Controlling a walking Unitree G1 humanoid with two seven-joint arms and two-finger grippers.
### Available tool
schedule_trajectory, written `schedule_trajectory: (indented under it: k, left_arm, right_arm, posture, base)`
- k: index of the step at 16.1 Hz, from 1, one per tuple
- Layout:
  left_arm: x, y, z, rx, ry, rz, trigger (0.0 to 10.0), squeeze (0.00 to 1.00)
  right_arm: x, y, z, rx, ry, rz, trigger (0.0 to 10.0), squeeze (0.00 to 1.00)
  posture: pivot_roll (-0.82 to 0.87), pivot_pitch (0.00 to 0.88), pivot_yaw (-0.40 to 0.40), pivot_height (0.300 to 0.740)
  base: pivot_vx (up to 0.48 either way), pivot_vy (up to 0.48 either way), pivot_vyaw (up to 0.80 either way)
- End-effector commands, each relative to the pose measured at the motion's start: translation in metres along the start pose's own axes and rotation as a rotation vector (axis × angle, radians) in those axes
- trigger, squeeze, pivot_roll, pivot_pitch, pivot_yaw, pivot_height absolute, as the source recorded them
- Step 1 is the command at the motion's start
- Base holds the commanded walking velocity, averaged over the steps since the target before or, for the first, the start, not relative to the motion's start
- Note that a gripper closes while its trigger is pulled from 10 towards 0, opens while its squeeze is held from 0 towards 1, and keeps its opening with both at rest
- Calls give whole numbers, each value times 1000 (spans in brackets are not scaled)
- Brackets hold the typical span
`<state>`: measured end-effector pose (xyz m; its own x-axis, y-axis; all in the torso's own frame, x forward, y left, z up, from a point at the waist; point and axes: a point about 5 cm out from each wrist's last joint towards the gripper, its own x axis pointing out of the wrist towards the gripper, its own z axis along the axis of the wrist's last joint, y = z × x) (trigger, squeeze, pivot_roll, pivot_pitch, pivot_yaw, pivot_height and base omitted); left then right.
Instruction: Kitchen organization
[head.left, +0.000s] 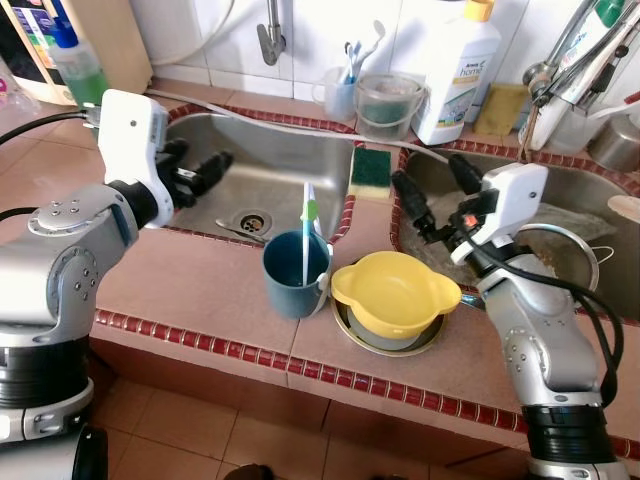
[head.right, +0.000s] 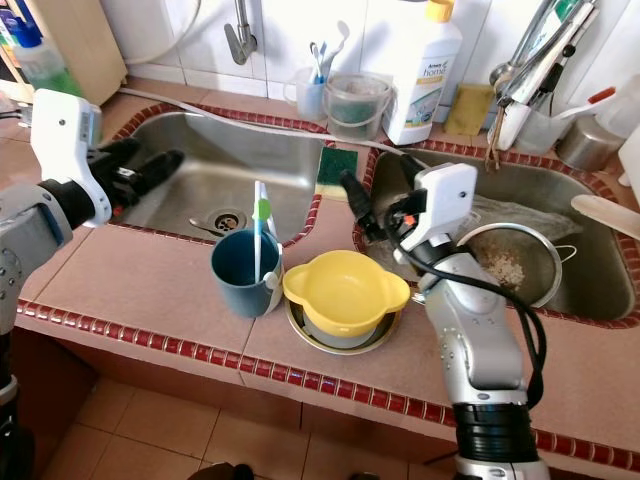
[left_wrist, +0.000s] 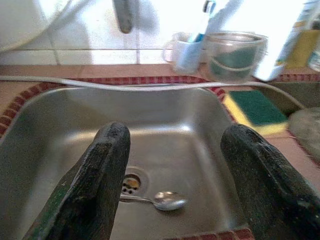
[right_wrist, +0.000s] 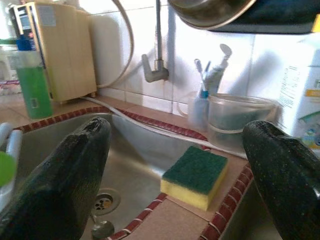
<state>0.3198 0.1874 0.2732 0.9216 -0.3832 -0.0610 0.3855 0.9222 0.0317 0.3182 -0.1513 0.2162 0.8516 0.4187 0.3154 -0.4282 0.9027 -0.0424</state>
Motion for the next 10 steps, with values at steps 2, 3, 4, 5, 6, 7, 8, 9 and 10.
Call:
schedule_trajectory:
  k: [2, 3, 4, 5, 6, 7, 8, 9, 10]
  left_arm:
    - [-2, -11, -3, 12, 31, -41, 10000, 0]
    - [-1, -16, -5, -1, 41, -61, 10000, 0]
    - [-1, -24, -7, -13, 49, -90, 10000, 0]
    - [0, -28, -8, -9, 53, -106, 10000, 0]
    - [1, -31, -9, -7, 58, -118, 10000, 0]
    - [1, -35, -11, -14, 66, -129, 10000, 0]
    - [3, -39, -12, -23, 71, -149, 10000, 0]
    - [4, -43, -13, -15, 73, -159, 10000, 0]
    - [4, -43, -13, -11, 73, -160, 10000, 0]
  right_arm:
    - [-3, 0, -4, -28, 18, 9, 10000, 0]
    - [-3, 0, -5, -29, 21, 10, 10000, 0]
    - [-3, -1, -7, -30, 26, 11, 10000, 0]
    - [-3, -1, -7, -32, 31, 16, 10000, 0]
    - [-3, 0, -8, -36, 34, 21, 10000, 0]
    - [-3, 0, -8, -35, 39, 28, 10000, 0]
    - [-3, 1, -9, -33, 50, 50, 10000, 0]
    - [-4, 2, -11, -17, 61, 70, 10000, 0]
    - [-4, 2, -11, -11, 64, 73, 10000, 0]
  posture:
    - [-38, 74, 23, 740]
    - [-39, 71, 21, 740]
    - [-40, 67, 20, 740]
    - [-39, 64, 18, 740]
    - [-41, 62, 18, 740]
    - [-42, 57, 16, 740]
    - [-43, 56, 15, 740]
    - [-46, 53, 15, 740]
    - [-46, 53, 15, 740]
  base:
    - [0, 0, 0]
    - [0, 0, 0]
    - [0, 0, 0]
    - [0, 0, 0]
    - [0, 0, 0]
    - [0, 0, 0]
    - [0, 0, 0]
    - [0, 0, 0]
    - [0, 0, 0]
